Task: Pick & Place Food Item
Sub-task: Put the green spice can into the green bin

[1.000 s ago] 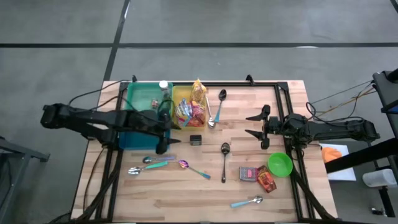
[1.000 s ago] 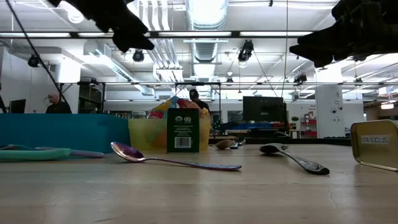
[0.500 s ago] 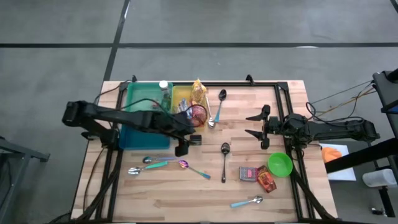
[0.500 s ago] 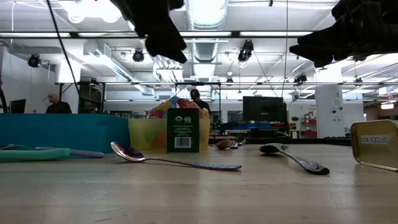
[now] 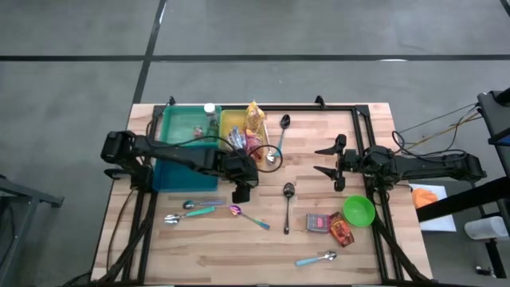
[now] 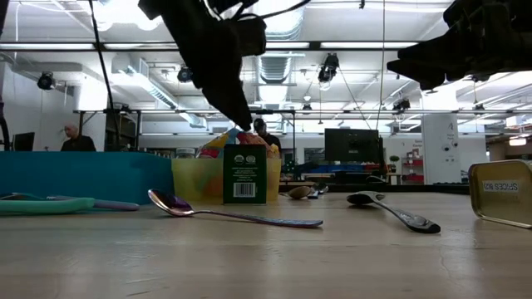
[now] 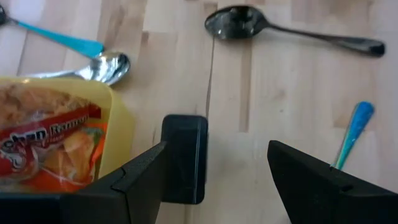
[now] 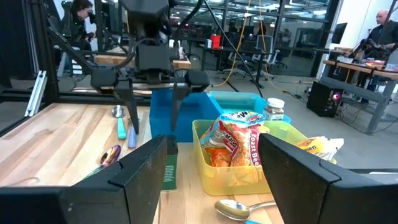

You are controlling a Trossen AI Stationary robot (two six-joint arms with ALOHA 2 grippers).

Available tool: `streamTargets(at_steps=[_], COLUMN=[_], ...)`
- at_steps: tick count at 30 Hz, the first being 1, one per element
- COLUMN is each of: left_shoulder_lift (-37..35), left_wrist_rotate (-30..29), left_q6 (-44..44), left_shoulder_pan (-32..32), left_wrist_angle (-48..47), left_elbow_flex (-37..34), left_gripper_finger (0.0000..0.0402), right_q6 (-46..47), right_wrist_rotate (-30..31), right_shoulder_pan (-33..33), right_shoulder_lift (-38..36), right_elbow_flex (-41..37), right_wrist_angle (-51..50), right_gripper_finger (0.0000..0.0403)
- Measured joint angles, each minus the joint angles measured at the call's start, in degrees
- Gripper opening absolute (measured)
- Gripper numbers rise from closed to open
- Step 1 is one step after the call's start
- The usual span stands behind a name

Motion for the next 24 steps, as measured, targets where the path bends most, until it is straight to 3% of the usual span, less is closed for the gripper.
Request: streamTargets(at_steps=[8, 16, 24], left_shoulder_lift=[0.1, 0.1, 0.1], left_wrist_rotate=[-3.19, -3.19, -1.22], left_q6=[0.86, 2.07, 2.22], left_shoulder_pan=[0.03, 0.31, 2.23], left_wrist_angle=[0.64, 0.96, 5.92], left_elbow_flex=[-1.34, -1.59, -6.27], left_gripper_finger=[0.0276, 0.0276, 0.0276], right_q6=[0.06, 0.12, 0.02], right_wrist_rotate=[0.02, 0.02, 0.0], right_shoulder_pan=[-0.01, 0.01, 0.0], right_shoulder_lift=[-0.02, -0.01, 0.0], right_elbow_flex=[0.0, 0.0, -0.01], right_wrist_angle=[-0.04, -0.06, -0.1], right_gripper_finger=[0.0251, 0.0251, 0.0251])
